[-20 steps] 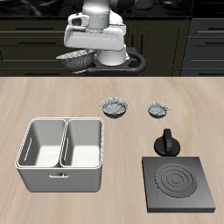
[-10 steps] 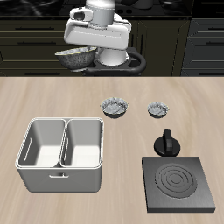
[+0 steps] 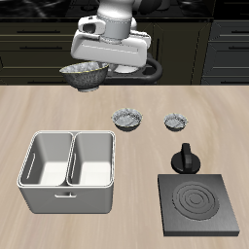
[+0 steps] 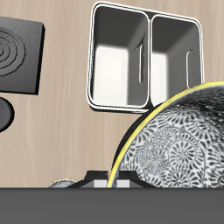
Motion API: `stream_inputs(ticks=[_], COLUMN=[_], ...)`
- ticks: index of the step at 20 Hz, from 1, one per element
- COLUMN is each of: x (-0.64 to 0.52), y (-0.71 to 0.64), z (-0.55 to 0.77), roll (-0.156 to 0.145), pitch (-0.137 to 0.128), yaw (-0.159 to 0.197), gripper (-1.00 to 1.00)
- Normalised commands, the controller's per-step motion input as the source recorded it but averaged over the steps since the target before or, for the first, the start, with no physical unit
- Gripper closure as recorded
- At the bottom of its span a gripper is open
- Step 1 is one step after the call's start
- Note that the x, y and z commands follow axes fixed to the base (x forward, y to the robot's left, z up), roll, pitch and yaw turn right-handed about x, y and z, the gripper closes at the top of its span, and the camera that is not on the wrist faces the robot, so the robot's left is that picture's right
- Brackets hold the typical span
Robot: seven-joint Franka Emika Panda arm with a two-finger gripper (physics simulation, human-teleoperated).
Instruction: Place the largest bowl inside the left compartment of the bowl drainer
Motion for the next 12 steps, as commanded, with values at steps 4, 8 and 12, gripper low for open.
stream_inputs(ticks=[4,8,12], x=[0.37,0.28,0.34], y=[0.11,-0.02,0.0], z=[-0.04,0.03,0.23], roll=[0.024,-0.024,0.01], pitch=[0.033,0.026,0.01], yaw=[0.034,-0.005,0.004], gripper=[1.0,1.0,1.0])
